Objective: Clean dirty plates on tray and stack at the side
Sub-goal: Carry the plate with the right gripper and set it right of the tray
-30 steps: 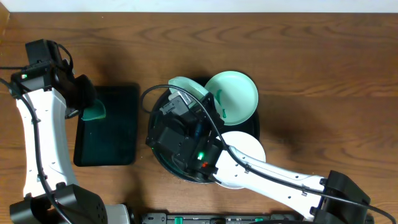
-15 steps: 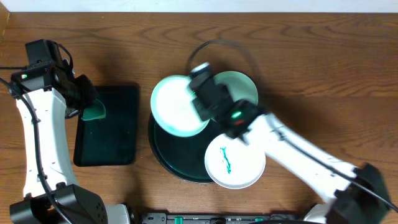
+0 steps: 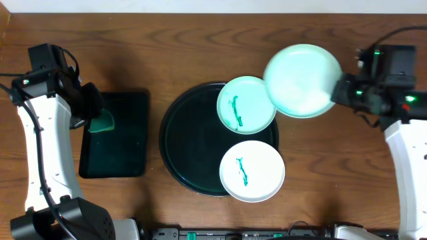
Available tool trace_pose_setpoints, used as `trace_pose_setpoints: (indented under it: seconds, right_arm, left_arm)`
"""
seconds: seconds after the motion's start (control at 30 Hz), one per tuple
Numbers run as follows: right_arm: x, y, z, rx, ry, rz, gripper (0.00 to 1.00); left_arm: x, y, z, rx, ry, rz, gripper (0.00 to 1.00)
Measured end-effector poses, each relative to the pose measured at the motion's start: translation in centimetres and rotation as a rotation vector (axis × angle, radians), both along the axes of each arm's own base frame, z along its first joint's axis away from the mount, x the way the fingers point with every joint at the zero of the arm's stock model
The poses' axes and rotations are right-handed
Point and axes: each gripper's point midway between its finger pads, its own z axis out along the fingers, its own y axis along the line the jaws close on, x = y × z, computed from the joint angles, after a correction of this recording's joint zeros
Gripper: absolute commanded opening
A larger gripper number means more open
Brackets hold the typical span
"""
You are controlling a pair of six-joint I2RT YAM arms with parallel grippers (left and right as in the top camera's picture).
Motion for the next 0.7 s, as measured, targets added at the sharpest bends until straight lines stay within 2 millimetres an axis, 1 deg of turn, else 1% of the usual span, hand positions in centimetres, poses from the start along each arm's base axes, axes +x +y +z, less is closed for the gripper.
trace_pose_setpoints:
  seconds: [0.1, 0.17, 0.23, 0.37, 0.5, 0.53, 0.63, 0.7]
  right_arm:
    - [-0.9, -3.2, -1.7, -0.003, 0.047, -0.074, 0.01]
    - [-1.4, -5.0, -3.6, -0.005, 0.074, -0.121, 0.01]
    - [-1.6, -5.9, -5.4, -0.011, 0.095, -0.138, 0.01]
    - [-1.9, -6.1, -10.1, -0.007, 0.147, -0.128, 0.01]
    - [-1.8, -6.1, -14.2, -0.003, 0.187, -0.118, 0.01]
    - [-1.7, -6.1, -15.1, -0.003, 0.191, -0.116, 0.01]
    - [-1.2, -6.3, -16.8, -0.005, 0.200, -0.107, 0.01]
    - [-0.8, -6.4, -17.8, -0.005, 0.206, -0.103, 0.06]
  left_arm:
    - [0.0, 0.0, 0.0, 0.000, 0.000, 0.000, 0.07]
    - [0.0, 0.0, 0.0, 0.000, 0.000, 0.000, 0.07]
    - [0.0, 0.0, 0.0, 0.000, 0.000, 0.000, 0.07]
    - [0.0, 0.0, 0.0, 0.000, -0.001, 0.000, 0.07]
    - [0.0, 0.0, 0.0, 0.000, -0.001, 0.000, 0.07]
    - [0.0, 0.0, 0.0, 0.000, -0.001, 0.000, 0.07]
    - [0.1, 0.0, 0.0, 0.001, -0.004, 0.000, 0.07]
    - [0.2, 0.1, 0.1, 0.003, -0.010, 0.000, 0.07]
